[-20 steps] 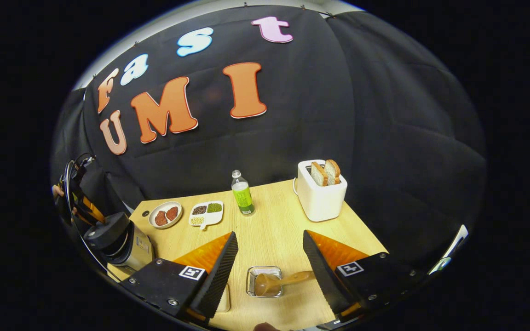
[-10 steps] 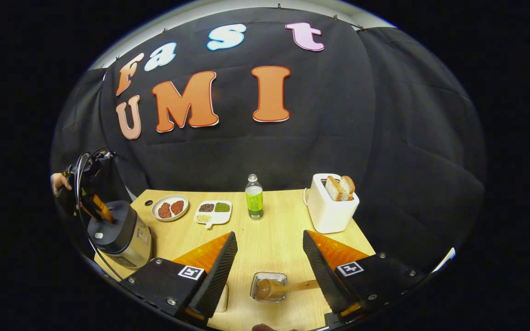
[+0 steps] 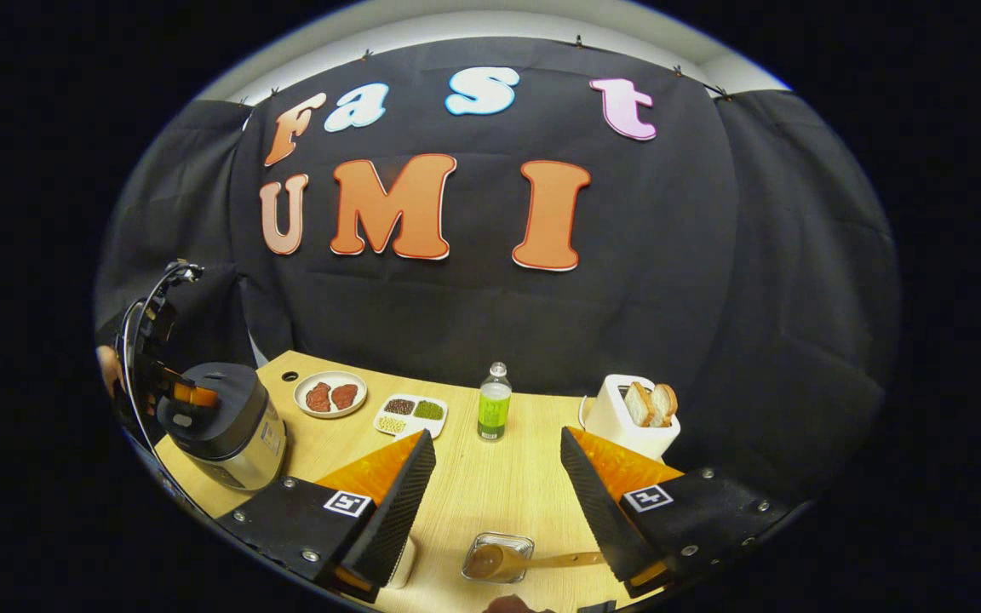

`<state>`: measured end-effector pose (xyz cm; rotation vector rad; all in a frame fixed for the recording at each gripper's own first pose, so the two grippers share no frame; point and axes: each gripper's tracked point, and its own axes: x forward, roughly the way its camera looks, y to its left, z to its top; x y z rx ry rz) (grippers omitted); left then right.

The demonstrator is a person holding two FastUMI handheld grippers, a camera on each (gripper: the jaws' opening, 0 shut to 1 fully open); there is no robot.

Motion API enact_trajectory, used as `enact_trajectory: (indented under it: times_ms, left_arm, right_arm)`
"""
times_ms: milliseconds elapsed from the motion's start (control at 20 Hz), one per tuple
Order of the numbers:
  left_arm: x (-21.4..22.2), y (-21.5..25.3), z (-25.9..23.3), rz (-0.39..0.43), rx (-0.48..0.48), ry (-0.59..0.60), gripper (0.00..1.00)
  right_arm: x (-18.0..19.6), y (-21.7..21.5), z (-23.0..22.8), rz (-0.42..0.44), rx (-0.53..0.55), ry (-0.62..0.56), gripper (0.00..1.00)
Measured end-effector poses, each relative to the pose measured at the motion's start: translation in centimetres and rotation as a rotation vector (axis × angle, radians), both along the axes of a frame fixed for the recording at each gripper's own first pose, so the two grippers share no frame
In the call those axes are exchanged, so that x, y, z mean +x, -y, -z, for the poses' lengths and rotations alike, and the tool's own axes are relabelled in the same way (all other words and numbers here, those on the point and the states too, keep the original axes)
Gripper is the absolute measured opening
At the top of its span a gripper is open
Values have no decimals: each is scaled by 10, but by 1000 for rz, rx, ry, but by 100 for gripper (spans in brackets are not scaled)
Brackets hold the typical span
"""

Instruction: Close the left gripper, press the button to open the rice cooker; take a wooden spoon from the chopstick holder with the right hand, scoop a spoonful of rice and pour it into the rice cooker, then put the wooden spoon back into the chopstick holder.

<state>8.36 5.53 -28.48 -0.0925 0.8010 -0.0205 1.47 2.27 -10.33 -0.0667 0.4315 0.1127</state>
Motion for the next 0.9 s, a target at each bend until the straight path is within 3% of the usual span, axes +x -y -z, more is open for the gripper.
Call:
enact_trajectory:
  times_ms: [300, 650, 750, 900]
  left_arm:
    - [-9, -4, -31, -44, 45, 195, 96]
    - [-22, -15, -187, -49, 101, 566, 99]
    - [-25, -14, -217, -48, 105, 638, 95]
    - [-29, -12, -251, -44, 105, 723, 100]
  right_arm:
    - [13, -47, -29, -89, 50, 66, 92]
    - [19, -61, -70, -119, 28, 242, 94]
    - [19, -59, -79, -116, 26, 274, 91]
    - [20, -58, -84, -110, 25, 300, 95]
